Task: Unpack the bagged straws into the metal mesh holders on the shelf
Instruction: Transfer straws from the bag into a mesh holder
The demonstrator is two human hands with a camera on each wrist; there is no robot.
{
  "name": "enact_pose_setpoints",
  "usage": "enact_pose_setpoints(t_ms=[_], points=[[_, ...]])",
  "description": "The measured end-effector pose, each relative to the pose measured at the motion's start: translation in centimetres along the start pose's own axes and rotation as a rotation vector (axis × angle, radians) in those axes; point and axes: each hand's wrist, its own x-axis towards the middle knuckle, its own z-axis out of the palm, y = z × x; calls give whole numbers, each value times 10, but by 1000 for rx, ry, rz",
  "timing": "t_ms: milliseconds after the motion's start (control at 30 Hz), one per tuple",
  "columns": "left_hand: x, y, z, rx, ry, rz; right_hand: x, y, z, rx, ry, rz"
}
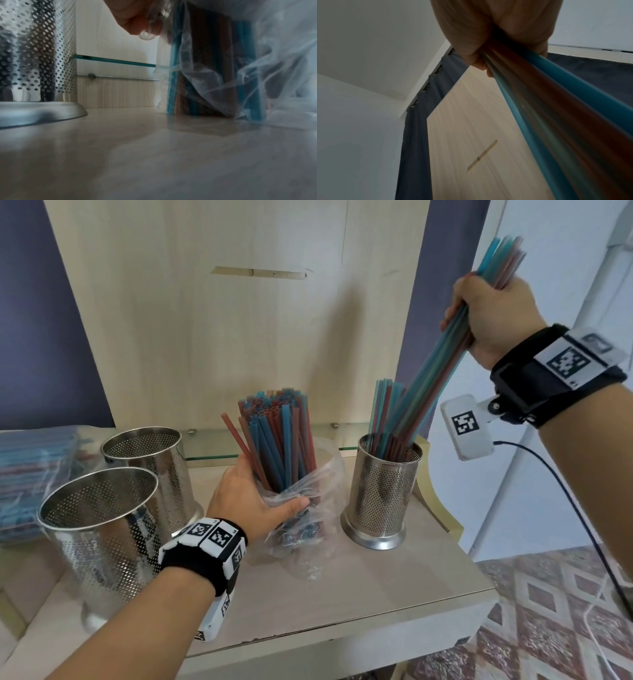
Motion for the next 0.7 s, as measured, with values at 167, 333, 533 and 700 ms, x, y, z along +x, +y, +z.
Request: enact_pose_setpoints(t_ms=[167,333,533,700], points=[[1,-2,0,-6,-23,-17,-15,37,15,-112,-124,80],[0,1,0,-27,6,7,-40,73,28,-267,-269,151],[3,-5,3,7,-27,-8,-63,95,33,-360,-255,188],[2,-4,2,14,-20,11,-54,77,23,-500,-171,-50]])
